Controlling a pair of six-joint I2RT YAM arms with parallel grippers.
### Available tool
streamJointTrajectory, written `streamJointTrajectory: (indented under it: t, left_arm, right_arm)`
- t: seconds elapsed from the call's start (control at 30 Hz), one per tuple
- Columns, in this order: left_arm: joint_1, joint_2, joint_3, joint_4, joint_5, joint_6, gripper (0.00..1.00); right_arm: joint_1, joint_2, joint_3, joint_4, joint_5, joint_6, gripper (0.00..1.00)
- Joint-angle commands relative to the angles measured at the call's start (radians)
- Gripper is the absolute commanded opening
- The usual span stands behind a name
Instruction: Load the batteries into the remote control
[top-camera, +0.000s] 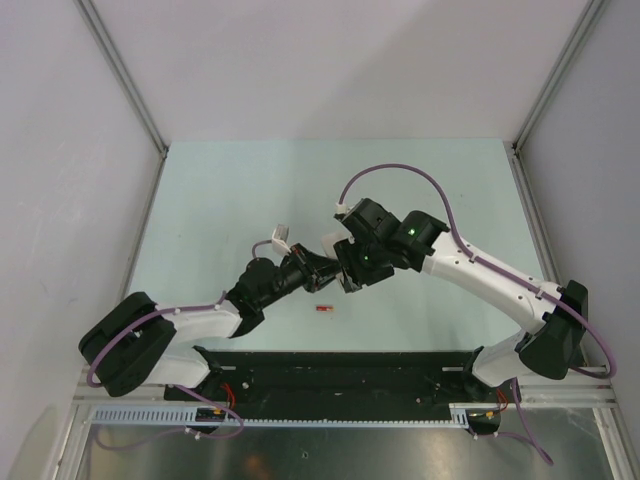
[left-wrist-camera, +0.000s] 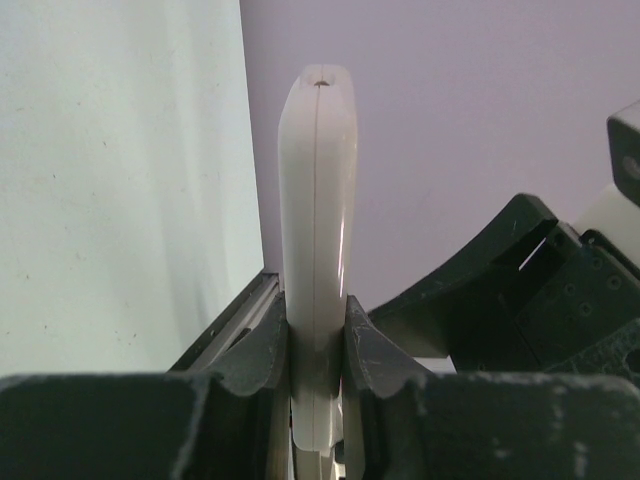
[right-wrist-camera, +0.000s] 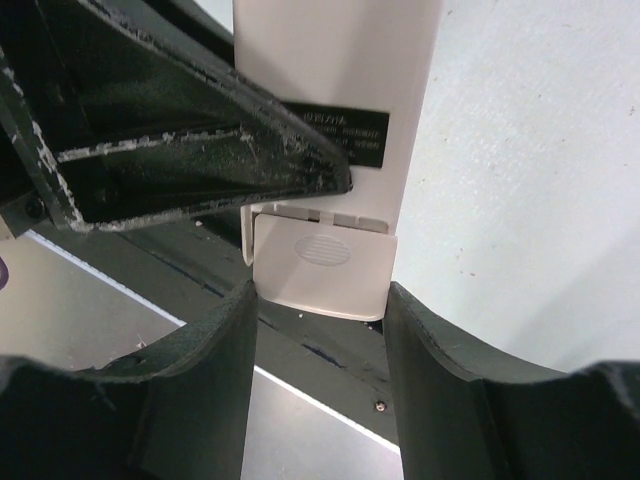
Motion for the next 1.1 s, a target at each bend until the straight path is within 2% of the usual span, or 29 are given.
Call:
streamJointTrajectory:
  t: [0.0,0.63,1.07]
  left_arm:
    - [-0.020,-0.037,0.017,0.055,0.019,-0.004,0.00]
    - [-0.026,-0.037,0.012,0.055,0.008,-0.004,0.00]
    - [-0.035,-0.046,0.016,0.055,0.021,0.008,0.00]
  right_arm:
    - [0.005,-0.004,0.042,0.036,0.071,-0.019,0.45]
    - [0.024,-0.016,0.043,0.035,0.098,-0.015,0.45]
    - [-0.032,-0.043,0.009,0.092,0.052,0.019,0.43]
